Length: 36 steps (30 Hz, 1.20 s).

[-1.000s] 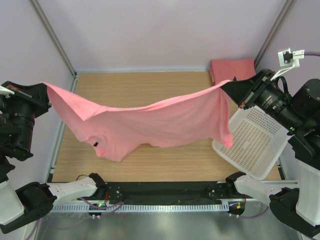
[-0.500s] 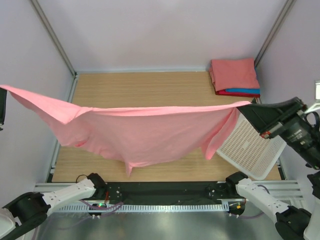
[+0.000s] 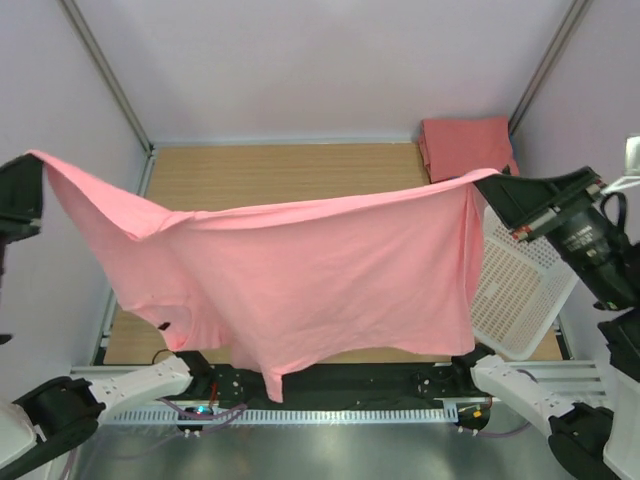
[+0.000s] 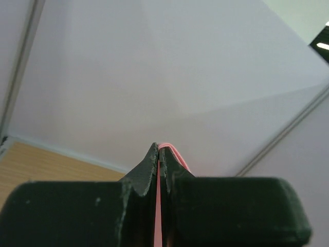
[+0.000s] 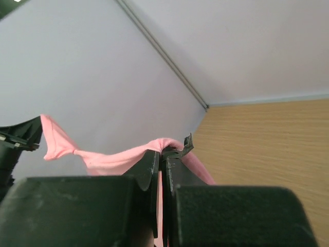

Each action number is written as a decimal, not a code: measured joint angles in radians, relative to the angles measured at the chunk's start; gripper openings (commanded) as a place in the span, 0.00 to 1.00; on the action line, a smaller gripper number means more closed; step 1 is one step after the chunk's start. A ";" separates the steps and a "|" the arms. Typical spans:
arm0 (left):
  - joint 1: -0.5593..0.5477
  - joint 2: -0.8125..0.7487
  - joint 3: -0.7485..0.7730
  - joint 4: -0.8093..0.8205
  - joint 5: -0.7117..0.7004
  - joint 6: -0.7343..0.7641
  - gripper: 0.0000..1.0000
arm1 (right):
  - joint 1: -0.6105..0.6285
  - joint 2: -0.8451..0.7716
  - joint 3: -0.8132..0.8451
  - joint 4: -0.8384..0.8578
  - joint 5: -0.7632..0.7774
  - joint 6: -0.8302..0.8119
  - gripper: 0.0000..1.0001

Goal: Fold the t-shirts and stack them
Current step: Flatten the tshirt out

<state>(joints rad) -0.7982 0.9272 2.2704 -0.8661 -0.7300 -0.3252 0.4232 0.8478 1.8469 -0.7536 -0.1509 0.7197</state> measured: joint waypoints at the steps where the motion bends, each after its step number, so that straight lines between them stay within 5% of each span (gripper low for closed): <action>1: -0.012 -0.002 -0.058 0.022 -0.033 0.029 0.00 | 0.000 0.011 -0.014 -0.001 0.013 -0.011 0.01; 9: -0.021 0.081 -0.603 0.253 -0.182 0.257 0.00 | -0.001 0.225 -0.311 0.104 0.102 -0.142 0.01; 16: 0.494 0.389 -0.707 0.310 0.115 0.121 0.00 | -0.083 0.645 -0.381 0.302 0.039 -0.219 0.01; 22: 0.682 0.725 -0.560 0.381 0.333 0.047 0.00 | -0.234 1.035 -0.220 0.447 -0.058 -0.216 0.01; 29: 0.735 1.115 -0.222 0.464 0.503 0.018 0.00 | -0.322 1.449 0.154 0.522 -0.169 -0.160 0.01; 36: 0.744 1.253 -0.102 0.473 0.573 0.014 0.00 | -0.349 1.535 0.293 0.523 -0.187 -0.145 0.01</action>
<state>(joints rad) -0.0540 2.1803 2.1685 -0.3927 -0.1570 -0.3107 0.0738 2.3829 2.1395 -0.2302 -0.3378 0.5751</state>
